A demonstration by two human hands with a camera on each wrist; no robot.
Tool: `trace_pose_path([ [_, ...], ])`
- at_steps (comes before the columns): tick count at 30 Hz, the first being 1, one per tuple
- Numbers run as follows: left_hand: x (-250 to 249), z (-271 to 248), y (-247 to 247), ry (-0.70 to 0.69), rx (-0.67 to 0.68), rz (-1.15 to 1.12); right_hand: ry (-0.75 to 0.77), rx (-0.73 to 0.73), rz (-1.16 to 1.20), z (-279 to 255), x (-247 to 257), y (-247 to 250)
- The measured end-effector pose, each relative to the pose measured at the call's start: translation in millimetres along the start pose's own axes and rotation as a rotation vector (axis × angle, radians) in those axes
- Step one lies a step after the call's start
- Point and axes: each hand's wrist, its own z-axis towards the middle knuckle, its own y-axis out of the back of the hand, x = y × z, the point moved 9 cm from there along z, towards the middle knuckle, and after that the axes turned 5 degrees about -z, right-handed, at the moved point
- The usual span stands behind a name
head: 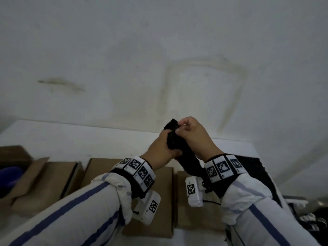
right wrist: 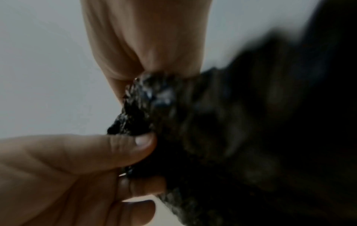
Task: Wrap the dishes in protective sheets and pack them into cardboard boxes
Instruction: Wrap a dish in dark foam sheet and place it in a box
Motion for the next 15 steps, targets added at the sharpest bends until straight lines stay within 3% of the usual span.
trace_pose_path([
  [2, -7, -19, 52, 0.021, -0.137, 0.143, 0.086, 0.11, 0.004, 1, 28, -40],
  [4, -7, -42, 105, 0.079, -0.257, 0.131, 0.133, 0.26, -0.126, 2, 49, -80],
  [8, 12, -87, 196, 0.174, -0.359, -0.386, 0.291, 0.564, -0.318, -9, 98, -176],
  [11, 27, -116, 256, 0.167, -0.398, -0.617, 0.313, 0.542, -0.33, -11, 133, -240],
  [15, 44, -157, 344, 0.132, -0.498, -0.525, 0.308, 0.409, -0.218, -7, 178, -316],
])
